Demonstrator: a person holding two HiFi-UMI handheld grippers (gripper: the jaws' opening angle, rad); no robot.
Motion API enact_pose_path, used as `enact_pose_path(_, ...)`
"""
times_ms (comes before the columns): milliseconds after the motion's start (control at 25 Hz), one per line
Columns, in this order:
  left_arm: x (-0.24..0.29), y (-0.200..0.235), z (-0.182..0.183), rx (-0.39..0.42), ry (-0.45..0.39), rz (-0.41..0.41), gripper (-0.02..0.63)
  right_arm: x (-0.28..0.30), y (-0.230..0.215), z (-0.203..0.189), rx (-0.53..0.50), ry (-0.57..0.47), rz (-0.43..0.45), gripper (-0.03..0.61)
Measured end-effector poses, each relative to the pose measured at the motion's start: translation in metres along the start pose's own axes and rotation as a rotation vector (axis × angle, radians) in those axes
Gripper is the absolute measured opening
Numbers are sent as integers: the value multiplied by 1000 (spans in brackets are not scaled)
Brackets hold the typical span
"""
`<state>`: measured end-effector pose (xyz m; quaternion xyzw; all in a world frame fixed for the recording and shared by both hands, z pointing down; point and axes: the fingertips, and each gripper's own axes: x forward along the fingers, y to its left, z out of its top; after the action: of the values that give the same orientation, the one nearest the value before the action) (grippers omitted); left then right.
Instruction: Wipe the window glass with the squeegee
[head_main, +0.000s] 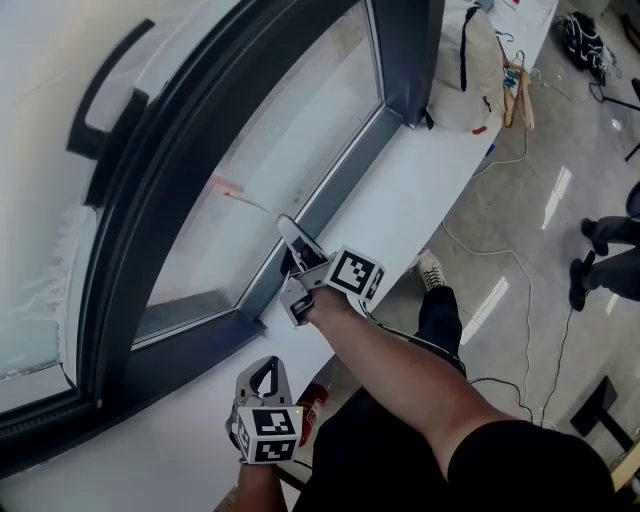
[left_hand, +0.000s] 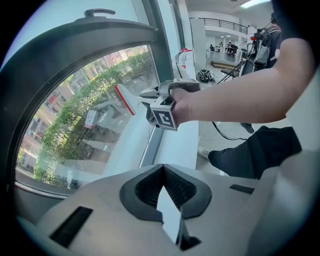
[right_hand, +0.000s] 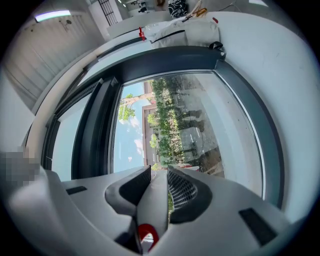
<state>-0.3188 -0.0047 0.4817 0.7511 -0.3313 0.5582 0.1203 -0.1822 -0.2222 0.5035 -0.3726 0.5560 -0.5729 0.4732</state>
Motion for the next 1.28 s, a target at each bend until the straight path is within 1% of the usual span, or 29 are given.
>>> enact_pose_path(240,10,-7,11,23,17,-15,0,-8,6,20,-23,15,25,92)
enact_pose_path(320,14,-13,18,31,19,-24,0,-16,7,34,-34,13,33,92)
enact_pose_path(400,21,-19,34,46,10,-37,0,-25,7,55,-45,0,36,92)
enact_pose_path(520,32,-27,66,72,-15,-58,0,-35,3,98,-52,-44,40,92)
enact_pose_path(680,46,-37,104,83,-30,-79,0,-41,-11,169,-85,-118,2,92)
enact_pose_path(840,66,-42,134,89,-19,-76,0,-41,-24,248,-93,-210,-14,92)
enact_pose_path(960,81,-44,146,84,7,-70,0,-37,-35,301,-104,-265,-15,92)
enact_pose_path(1120,94,-50,161,75,32,-74,0,-23,-48,352,-119,-301,-22,92)
enact_pose_path(1280,103,-52,175,63,48,-72,0,-1,-51,388,-122,-322,9,92)
